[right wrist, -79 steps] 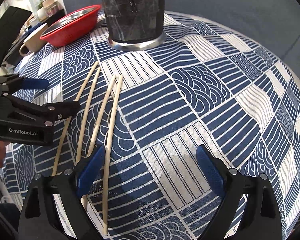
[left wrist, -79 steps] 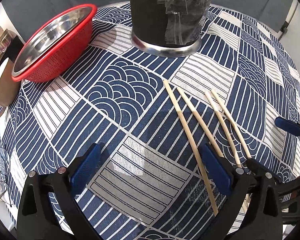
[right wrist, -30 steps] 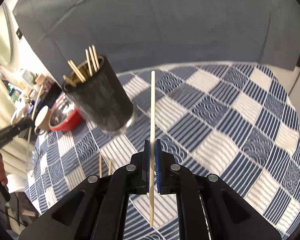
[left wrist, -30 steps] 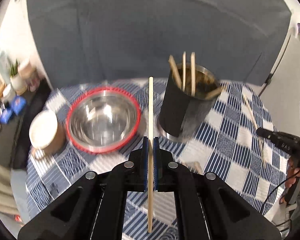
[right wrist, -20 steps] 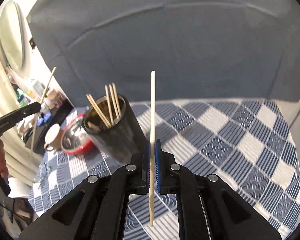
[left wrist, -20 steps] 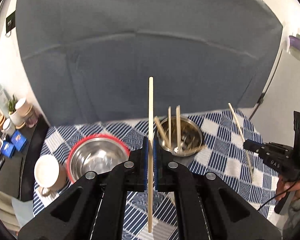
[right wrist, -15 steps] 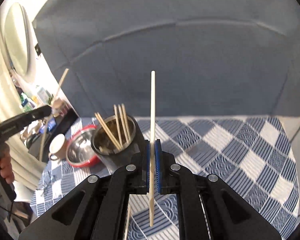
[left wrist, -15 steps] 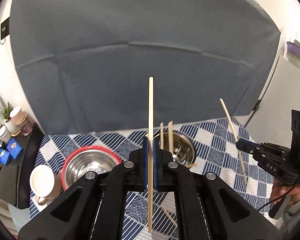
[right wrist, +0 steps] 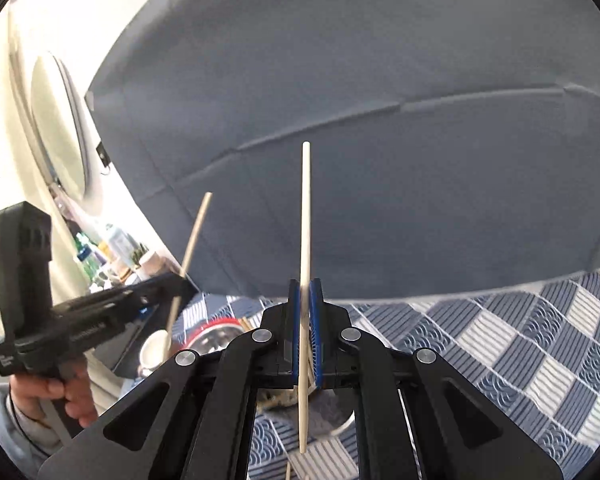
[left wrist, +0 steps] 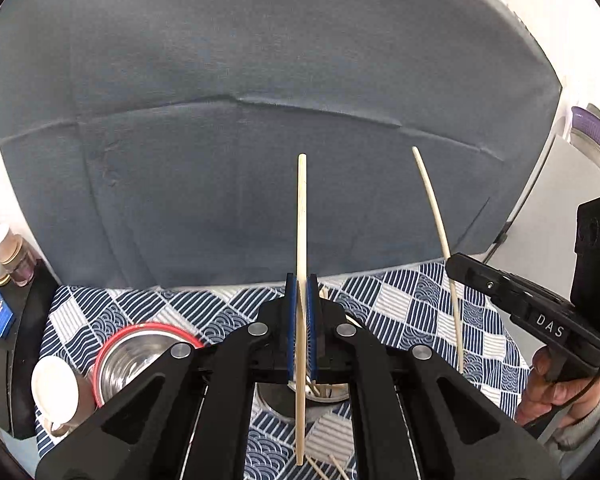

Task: Organize utensils
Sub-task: 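Carry both held chopsticks over the black holder and lower them in, then open both tools to release the chopsticks into the black holder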

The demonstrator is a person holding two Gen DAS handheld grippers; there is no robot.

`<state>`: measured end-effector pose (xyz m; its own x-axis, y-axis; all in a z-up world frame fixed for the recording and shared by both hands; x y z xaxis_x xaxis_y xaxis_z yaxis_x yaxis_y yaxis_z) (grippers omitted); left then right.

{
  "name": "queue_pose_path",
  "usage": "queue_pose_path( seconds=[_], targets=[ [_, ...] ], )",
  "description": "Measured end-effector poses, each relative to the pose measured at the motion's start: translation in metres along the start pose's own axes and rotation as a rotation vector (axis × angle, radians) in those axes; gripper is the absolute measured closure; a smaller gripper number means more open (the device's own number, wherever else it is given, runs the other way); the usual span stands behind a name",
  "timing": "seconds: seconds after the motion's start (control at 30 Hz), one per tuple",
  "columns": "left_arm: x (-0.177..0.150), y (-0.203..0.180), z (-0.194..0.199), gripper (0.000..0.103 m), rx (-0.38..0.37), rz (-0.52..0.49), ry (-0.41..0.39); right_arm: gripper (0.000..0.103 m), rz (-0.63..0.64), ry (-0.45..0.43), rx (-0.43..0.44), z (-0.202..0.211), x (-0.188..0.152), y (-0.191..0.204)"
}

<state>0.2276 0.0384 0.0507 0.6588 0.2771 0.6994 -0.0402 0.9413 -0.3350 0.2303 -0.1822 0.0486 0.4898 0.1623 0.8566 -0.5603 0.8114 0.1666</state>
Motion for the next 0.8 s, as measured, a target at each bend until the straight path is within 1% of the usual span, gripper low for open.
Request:
queue_pose_path(
  seconds=[0.17, 0.27, 0.37, 0.6, 0.8],
  targets=[
    [0.003, 0.003, -0.023, 0.098, -0.064, 0.019, 0.014, 0.098, 0.025, -0.056, 0.016, -0.019, 0.004, 0.003],
    [0.005, 0.005, -0.032, 0.098, -0.097, 0.04, 0.002, 0.098, 0.025, -0.083, 0.039, -0.032, 0.002, 0.001],
    [0.005, 0.008, -0.042, 0.098, -0.108, 0.059, -0.008, 0.098, 0.011, -0.089, 0.064, -0.046, -0.001, -0.003],
    [0.0, 0.006, -0.062, 0.098, -0.126, 0.058, -0.052, 0.098, -0.009, -0.11, 0.11, -0.074, -0.014, -0.01],
    [-0.016, 0.01, -0.072, 0.098, -0.155, 0.06, -0.09, 0.098, -0.019, -0.126, 0.141, -0.085, -0.034, -0.017]
  ],
)
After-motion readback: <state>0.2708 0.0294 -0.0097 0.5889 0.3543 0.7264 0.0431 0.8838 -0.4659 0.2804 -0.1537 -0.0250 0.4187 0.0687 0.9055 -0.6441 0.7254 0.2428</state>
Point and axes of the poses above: each gripper's, at about its wrist camera, not at the fingertips, and z roughly against the way its jaws point, y to its left, x to its top, the point moved 2 cm from there along -z, roughly the way its jaws point, and after that the axes turned 14 degrees about z, right-handed, at the moved point
